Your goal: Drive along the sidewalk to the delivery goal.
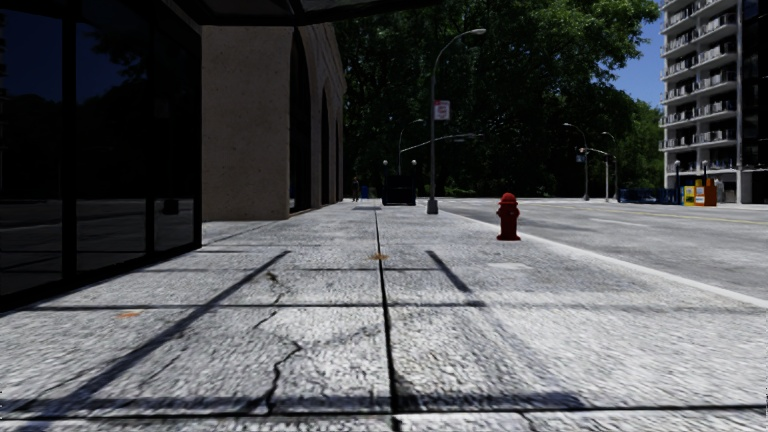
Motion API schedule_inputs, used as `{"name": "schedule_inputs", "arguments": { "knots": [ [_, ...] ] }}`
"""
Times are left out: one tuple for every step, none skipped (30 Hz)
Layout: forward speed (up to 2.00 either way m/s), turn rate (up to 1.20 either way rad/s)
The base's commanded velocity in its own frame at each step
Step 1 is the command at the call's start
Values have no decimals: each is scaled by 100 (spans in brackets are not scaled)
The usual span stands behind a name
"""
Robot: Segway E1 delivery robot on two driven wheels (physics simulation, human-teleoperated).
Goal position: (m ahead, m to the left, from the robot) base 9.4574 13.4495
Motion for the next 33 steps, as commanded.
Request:
{"name": "schedule_inputs", "arguments": {
  "knots": [
    [200, 0],
    [200, 0],
    [200, 0],
    [200, 0],
    [200, 0],
    [200, 0],
    [200, 0],
    [200, 0],
    [200, 0],
    [200, 0],
    [200, 0],
    [200, 0],
    [200, 0],
    [200, 0],
    [200, 0],
    [200, 0],
    [200, 0],
    [200, 0],
    [200, 0],
    [200, 0],
    [200, 0],
    [200, 0],
    [200, 0],
    [200, 0],
    [200, 9],
    [200, 9],
    [200, 16],
    [200, 19],
    [200, 25],
    [200, 28],
    [200, 28],
    [200, 33],
    [200, 41]
  ]
}}
